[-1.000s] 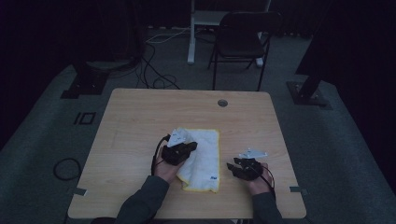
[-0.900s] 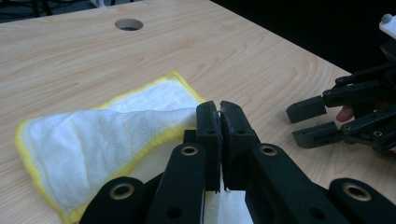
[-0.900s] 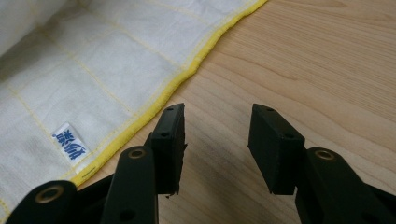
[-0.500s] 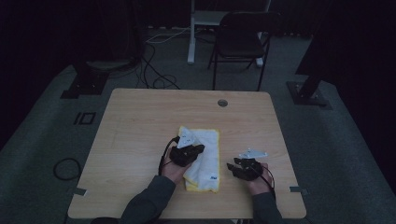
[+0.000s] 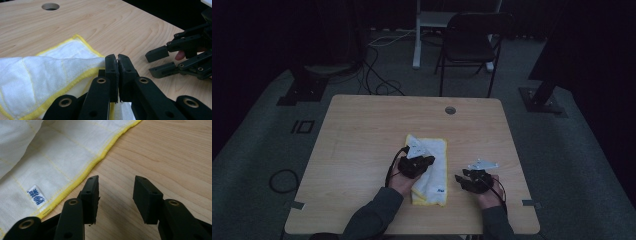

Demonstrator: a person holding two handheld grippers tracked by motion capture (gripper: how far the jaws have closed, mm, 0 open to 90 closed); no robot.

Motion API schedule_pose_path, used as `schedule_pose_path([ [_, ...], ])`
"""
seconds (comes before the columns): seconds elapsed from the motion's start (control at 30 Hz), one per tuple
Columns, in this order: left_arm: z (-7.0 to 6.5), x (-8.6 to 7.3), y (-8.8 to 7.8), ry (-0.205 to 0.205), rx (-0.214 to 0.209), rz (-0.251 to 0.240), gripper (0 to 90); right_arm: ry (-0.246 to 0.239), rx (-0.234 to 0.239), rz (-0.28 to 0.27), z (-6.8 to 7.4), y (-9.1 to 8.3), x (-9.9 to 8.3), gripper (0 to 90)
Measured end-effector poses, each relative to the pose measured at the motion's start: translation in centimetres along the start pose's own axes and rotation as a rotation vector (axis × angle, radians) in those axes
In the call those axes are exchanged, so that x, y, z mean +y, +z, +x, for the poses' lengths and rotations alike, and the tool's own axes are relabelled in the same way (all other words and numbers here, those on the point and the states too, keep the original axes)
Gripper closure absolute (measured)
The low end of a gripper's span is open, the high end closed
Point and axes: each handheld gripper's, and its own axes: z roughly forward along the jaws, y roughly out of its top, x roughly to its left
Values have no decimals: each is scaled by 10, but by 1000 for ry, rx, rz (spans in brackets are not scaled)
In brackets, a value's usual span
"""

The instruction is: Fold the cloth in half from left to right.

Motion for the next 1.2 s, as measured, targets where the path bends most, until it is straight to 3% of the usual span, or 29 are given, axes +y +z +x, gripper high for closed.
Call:
schedule_pose_path([
  [0.87,-11,7,27,40,-43,41,879,4,-1,0,-1,1,0,558],
  [1.2,-10,3,38,20,-52,59,875,3,0,2,0,1,0,558],
])
